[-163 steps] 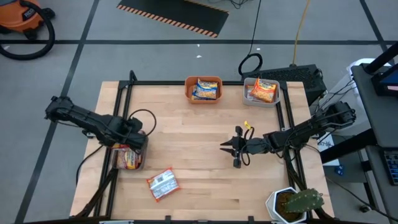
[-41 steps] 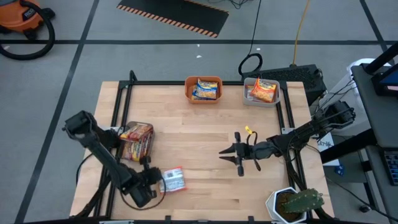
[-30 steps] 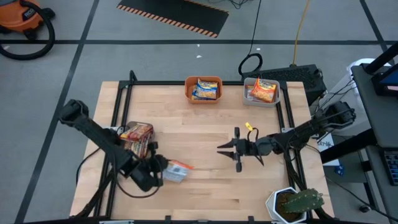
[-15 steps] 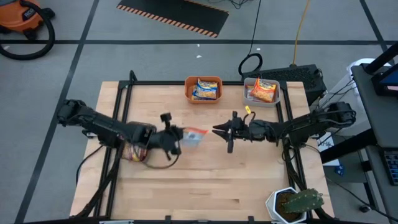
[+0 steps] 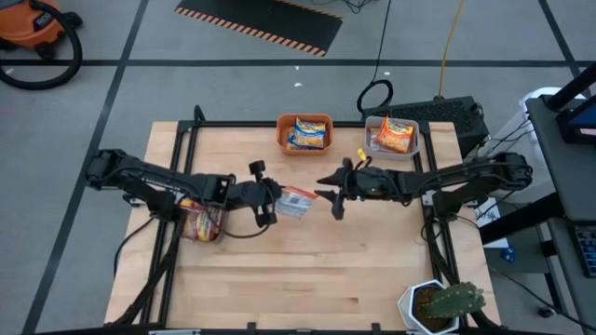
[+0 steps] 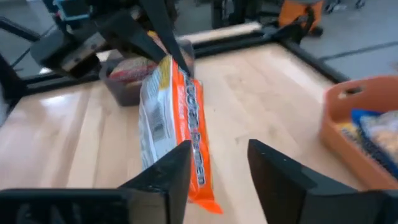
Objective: Sort Maruchan noodles
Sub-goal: Put the orange noodle pack into the gray bin
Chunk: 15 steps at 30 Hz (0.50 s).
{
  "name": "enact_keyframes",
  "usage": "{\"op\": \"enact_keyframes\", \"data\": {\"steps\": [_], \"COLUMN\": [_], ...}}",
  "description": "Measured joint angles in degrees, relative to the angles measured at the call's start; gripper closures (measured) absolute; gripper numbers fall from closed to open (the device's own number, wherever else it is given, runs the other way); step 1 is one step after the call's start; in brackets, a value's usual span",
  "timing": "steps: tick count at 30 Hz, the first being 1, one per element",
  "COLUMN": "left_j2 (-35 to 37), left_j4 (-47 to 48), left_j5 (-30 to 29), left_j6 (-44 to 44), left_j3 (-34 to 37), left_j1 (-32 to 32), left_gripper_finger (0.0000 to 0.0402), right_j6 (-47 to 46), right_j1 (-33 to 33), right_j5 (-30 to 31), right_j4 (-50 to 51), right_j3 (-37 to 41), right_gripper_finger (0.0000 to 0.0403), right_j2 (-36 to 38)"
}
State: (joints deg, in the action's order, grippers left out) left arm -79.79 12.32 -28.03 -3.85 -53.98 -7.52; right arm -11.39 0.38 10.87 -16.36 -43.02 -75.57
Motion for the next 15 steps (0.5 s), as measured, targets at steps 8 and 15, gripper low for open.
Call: {"op": "enact_keyframes", "data": {"steps": [8, 15], "left_j2": [-1.79, -5.29], "left_j4": [-0.96, -0.83], "left_j5": [-0.47, -0.92], "left_j6": [1.91, 0.4], "left_j3": [-0.02, 0.04], "left_j1": [-2.49, -3.59], "left_gripper_finger": [0.04, 0.04], "right_j6": [-3.69, -2.75], "right_j1": [0.08, -0.26], "right_j5": [-6.69, -13.54], "right_j4": [-5.62, -8.26], "right_j3": [0.02, -4.37], "right_gripper_finger": [0.019, 0.017], "right_j2": [-4.5, -11.26]}}
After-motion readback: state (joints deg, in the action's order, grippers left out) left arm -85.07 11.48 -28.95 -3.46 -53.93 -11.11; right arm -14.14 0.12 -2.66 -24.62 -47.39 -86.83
